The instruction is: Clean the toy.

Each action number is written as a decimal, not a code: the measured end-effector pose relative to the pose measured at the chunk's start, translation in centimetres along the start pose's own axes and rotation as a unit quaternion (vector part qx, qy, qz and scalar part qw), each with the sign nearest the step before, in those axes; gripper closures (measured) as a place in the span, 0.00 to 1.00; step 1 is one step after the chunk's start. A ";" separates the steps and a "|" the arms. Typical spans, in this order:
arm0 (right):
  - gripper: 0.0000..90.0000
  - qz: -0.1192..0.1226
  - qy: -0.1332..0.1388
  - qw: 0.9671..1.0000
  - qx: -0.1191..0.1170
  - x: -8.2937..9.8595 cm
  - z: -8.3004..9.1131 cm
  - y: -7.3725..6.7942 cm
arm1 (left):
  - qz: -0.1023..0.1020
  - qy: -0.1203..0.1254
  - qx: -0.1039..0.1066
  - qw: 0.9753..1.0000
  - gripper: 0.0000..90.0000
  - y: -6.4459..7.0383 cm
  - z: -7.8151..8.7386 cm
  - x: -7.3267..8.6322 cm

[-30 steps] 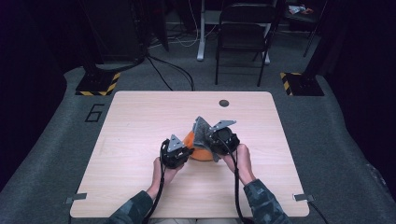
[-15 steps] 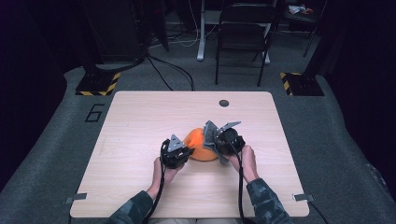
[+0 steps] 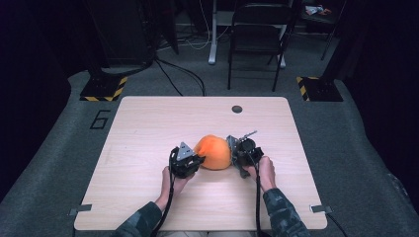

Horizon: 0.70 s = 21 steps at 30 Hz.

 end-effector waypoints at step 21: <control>0.76 0.011 0.088 0.995 -0.041 -2.2 2.8 -1.2 | -0.041 -0.003 -0.029 0.999 0.50 -0.2 -0.4 0.3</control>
Point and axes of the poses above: each handheld gripper's, and its own axes: z roughly backward along the jaws, x roughly out of its underside, y roughly to its right, the point moved 6 cm from there along -z, roughly forward along the jaws, and after that the axes turned 1 degree about -z, right-handed, at the moved point
